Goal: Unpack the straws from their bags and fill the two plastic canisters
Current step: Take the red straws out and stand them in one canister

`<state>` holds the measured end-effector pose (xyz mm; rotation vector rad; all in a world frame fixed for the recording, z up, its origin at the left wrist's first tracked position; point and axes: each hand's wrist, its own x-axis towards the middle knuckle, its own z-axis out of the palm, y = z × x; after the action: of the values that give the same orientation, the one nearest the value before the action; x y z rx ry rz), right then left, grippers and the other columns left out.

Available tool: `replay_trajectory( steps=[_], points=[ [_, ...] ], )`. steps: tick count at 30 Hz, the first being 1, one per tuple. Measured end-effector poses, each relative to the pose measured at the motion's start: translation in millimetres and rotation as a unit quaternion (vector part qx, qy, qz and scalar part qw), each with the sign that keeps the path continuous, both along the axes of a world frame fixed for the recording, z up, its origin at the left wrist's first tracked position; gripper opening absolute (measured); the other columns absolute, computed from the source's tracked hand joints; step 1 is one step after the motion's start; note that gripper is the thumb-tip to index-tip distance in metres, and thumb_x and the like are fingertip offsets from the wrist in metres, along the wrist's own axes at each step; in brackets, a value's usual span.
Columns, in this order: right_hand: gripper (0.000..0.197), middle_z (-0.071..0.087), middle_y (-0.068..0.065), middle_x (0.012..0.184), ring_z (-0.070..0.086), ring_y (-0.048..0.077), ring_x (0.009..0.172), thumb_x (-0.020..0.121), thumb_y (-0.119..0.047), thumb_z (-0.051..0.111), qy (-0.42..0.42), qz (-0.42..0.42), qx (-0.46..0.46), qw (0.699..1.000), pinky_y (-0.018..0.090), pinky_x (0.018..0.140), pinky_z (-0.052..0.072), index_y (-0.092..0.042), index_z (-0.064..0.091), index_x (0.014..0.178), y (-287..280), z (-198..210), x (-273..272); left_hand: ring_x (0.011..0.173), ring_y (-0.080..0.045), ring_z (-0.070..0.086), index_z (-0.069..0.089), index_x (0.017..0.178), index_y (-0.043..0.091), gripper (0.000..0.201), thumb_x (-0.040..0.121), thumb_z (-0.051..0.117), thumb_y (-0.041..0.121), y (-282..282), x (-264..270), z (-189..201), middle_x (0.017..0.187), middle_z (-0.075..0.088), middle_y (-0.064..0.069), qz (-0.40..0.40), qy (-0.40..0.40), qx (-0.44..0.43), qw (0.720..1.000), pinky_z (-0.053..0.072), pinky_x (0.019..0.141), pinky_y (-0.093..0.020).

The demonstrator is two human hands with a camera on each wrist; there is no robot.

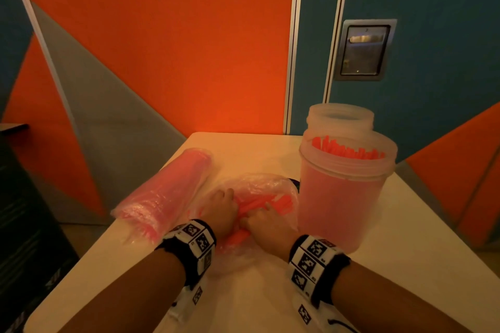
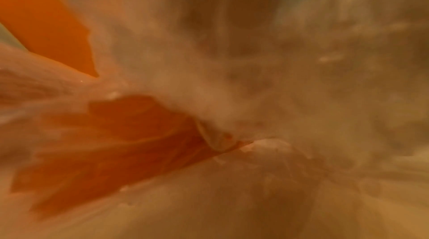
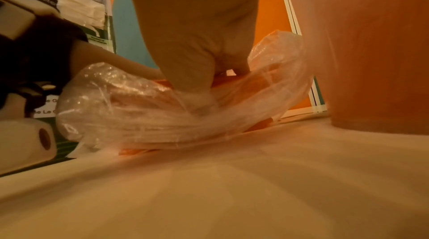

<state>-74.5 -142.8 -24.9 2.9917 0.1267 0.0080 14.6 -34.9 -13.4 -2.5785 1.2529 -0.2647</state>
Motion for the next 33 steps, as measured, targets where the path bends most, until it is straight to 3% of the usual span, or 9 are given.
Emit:
replay_trajectory(
  steps=[3, 7, 12, 15, 21, 24, 28, 30, 33],
  points=[
    [0.031, 0.059, 0.008, 0.121, 0.052, 0.028, 0.116, 0.094, -0.011, 0.039, -0.026, 0.005, 0.011, 1.000, 0.051, 0.109, 0.022, -0.015, 0.056, 0.119, 1, -1, 1, 0.108, -0.028, 0.055, 0.061, 0.110, 0.003, 0.031, 0.094, 0.041, 0.021, -2, 4, -2, 0.118, 0.059, -0.015, 0.015, 0.037, -0.002, 0.999, 0.042, 0.092, -0.034],
    [0.039, 0.051, 0.009, 0.131, 0.046, 0.028, 0.123, 0.093, -0.007, 0.036, -0.049, 0.016, 0.037, 0.998, 0.049, 0.111, 0.017, -0.014, 0.046, 0.130, -1, -2, 0, 0.102, -0.022, 0.059, 0.064, 0.105, 0.007, 0.025, 0.092, 0.045, 0.019, -2, 13, -7, 0.112, 0.064, -0.011, 0.012, 0.109, -0.089, 0.990, 0.043, 0.085, -0.026],
    [0.037, 0.055, 0.012, 0.122, 0.048, 0.028, 0.116, 0.091, -0.002, 0.035, -0.050, 0.019, 0.059, 0.997, 0.041, 0.104, 0.024, -0.011, 0.051, 0.123, -10, 5, -2, 0.121, -0.024, 0.050, 0.052, 0.128, 0.011, 0.040, 0.096, 0.043, 0.033, 0, 22, -8, 0.133, 0.053, -0.008, 0.048, 0.244, -0.077, 0.966, 0.037, 0.101, -0.028],
    [0.034, 0.061, 0.012, 0.113, 0.056, 0.030, 0.106, 0.090, -0.003, 0.038, -0.054, 0.018, 0.059, 0.997, 0.041, 0.093, 0.036, -0.011, 0.055, 0.118, -14, 7, 3, 0.127, -0.020, 0.044, 0.048, 0.134, 0.016, 0.039, 0.099, 0.038, 0.029, 7, 23, -3, 0.140, 0.047, -0.005, 0.026, 0.252, -0.069, 0.965, 0.030, 0.105, -0.025],
    [0.030, 0.066, 0.008, 0.111, 0.061, 0.026, 0.103, 0.091, -0.007, 0.042, -0.081, -0.008, 0.146, 0.986, 0.039, 0.091, 0.047, -0.016, 0.062, 0.111, -19, 6, 12, 0.121, -0.018, 0.045, 0.050, 0.132, 0.011, 0.037, 0.100, 0.035, 0.023, 26, 28, -8, 0.138, 0.046, -0.003, 0.001, 0.217, -0.089, 0.972, 0.031, 0.101, -0.025],
    [0.027, 0.064, 0.008, 0.110, 0.059, 0.022, 0.100, 0.091, -0.005, 0.045, -0.068, -0.029, 0.271, 0.960, 0.031, 0.085, 0.046, -0.010, 0.061, 0.112, -21, 17, 12, 0.124, -0.022, 0.045, 0.048, 0.130, 0.011, 0.037, 0.096, 0.043, 0.025, 32, 33, -13, 0.138, 0.046, -0.007, 0.033, 0.195, -0.062, 0.978, 0.035, 0.105, -0.031],
    [0.022, 0.065, 0.006, 0.101, 0.062, 0.017, 0.091, 0.090, -0.002, 0.052, -0.169, -0.074, 0.457, 0.870, 0.022, 0.079, 0.048, -0.009, 0.060, 0.109, -29, 38, 12, 0.117, -0.021, 0.052, 0.054, 0.121, 0.009, 0.031, 0.095, 0.045, 0.023, 27, 33, -14, 0.128, 0.055, -0.007, 0.049, 0.144, -0.063, 0.986, 0.038, 0.101, -0.027],
    [0.017, 0.061, -0.001, 0.085, 0.057, 0.008, 0.076, 0.088, 0.001, 0.054, -0.212, -0.088, 0.536, 0.812, 0.013, 0.066, 0.045, -0.012, 0.058, 0.099, -33, 48, 9, 0.115, -0.023, 0.053, 0.054, 0.119, 0.007, 0.034, 0.093, 0.048, 0.027, 22, 31, -16, 0.126, 0.056, -0.009, 0.054, 0.144, -0.063, 0.986, 0.040, 0.097, -0.028],
    [0.010, 0.055, -0.007, 0.076, 0.053, 0.008, 0.072, 0.087, -0.003, 0.057, -0.251, -0.102, 0.584, 0.765, 0.022, 0.067, 0.044, -0.012, 0.055, 0.091, -35, 55, 8, 0.110, -0.022, 0.058, 0.053, 0.118, 0.009, 0.032, 0.090, 0.053, 0.023, 16, 33, -22, 0.122, 0.059, -0.008, 0.063, 0.150, -0.082, 0.983, 0.045, 0.094, -0.028]
  ],
)
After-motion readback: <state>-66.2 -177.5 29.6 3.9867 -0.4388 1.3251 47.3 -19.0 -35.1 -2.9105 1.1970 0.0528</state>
